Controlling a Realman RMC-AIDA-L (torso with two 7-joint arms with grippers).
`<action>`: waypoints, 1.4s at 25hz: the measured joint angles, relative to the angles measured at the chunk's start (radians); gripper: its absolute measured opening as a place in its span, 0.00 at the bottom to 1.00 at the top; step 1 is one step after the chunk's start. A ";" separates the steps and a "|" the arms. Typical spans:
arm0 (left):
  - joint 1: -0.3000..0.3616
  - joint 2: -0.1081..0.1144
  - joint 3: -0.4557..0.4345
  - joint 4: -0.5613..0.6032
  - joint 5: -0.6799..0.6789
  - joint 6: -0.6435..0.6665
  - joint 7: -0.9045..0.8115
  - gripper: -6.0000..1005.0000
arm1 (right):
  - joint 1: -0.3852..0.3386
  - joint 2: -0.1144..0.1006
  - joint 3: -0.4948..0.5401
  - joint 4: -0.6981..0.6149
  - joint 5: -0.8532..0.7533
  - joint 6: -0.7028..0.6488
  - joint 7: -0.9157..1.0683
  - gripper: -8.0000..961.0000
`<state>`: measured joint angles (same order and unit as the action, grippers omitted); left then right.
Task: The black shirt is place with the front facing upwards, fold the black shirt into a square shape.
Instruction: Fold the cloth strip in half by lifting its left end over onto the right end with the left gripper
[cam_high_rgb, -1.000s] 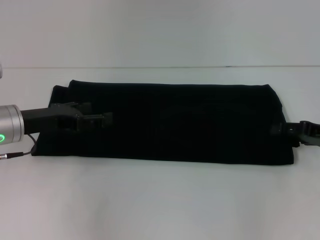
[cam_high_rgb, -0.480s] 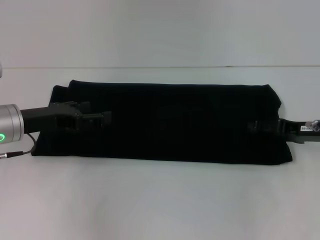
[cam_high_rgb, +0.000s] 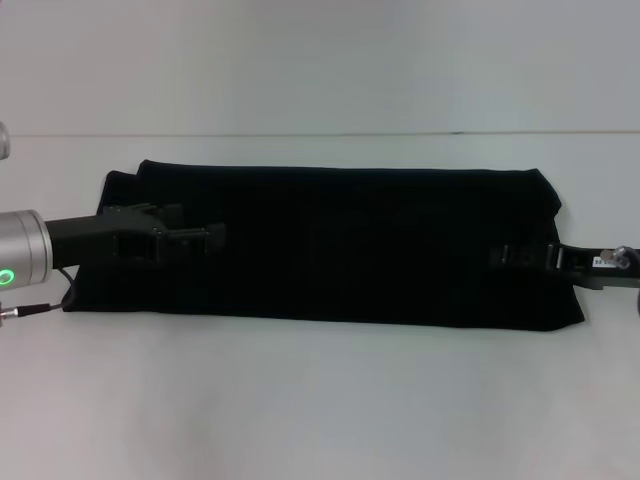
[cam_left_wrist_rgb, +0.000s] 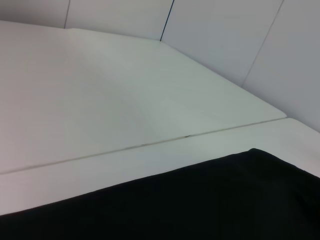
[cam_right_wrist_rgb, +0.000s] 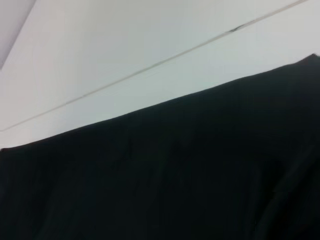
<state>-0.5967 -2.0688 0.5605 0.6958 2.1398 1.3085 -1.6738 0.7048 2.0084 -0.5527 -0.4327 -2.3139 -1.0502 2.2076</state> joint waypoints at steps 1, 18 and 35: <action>0.000 0.000 0.000 0.000 0.000 0.000 0.000 0.88 | -0.005 0.000 0.003 -0.007 0.004 -0.010 -0.002 0.86; -0.008 -0.001 -0.001 -0.001 0.000 0.010 0.000 0.88 | -0.038 -0.082 0.011 -0.093 0.037 -0.121 0.073 0.86; -0.008 -0.008 0.003 -0.001 -0.002 0.001 0.001 0.88 | -0.015 -0.068 -0.003 -0.082 0.029 -0.156 0.100 0.85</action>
<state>-0.6044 -2.0770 0.5630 0.6949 2.1382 1.3099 -1.6724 0.6894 1.9401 -0.5554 -0.5146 -2.2851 -1.2059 2.3075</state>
